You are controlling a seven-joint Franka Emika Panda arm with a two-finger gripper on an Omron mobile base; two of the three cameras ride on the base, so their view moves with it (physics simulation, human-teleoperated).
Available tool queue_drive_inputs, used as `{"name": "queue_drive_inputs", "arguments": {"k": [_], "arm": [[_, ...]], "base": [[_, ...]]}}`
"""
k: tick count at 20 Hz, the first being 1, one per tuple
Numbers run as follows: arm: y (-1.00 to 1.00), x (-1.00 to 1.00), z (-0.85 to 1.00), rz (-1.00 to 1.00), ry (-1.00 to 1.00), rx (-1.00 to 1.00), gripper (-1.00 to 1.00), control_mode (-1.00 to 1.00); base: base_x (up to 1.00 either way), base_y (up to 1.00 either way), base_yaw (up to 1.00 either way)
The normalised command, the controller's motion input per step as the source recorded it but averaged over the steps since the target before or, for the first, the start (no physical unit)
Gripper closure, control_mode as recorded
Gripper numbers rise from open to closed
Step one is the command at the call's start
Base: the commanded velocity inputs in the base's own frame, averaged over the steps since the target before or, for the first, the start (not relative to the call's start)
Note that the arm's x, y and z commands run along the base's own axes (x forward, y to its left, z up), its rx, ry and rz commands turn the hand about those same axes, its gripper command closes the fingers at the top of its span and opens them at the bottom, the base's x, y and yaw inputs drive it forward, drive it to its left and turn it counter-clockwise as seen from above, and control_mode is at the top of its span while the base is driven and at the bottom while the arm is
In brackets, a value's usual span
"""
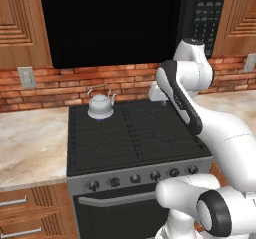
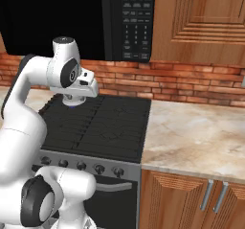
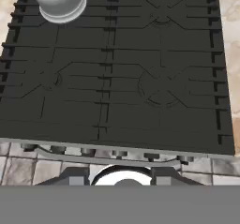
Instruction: Lower the heat of the kettle.
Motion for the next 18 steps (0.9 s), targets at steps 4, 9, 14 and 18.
{"name": "queue_drive_inputs", "arguments": {"k": [4,9,14,18], "arm": [[0.06,-0.25,-0.02,0.02,-0.06,0.0,-1.0,-1.0],[0.63,-0.68,-0.31,0.07,-0.34,-0.12,-1.0,-1.0],[0.99,-0.51,-0.39,0.09,-0.12,-0.26,-1.0,-1.0],[0.87,-0.33,-0.4,0.14,-0.02,-0.19,-1.0,-1.0]], "base": [[0.0,0.0,0.0],[0.0,0.0,0.0],[0.0,0.0,0.0],[0.0,0.0,0.0]]}}
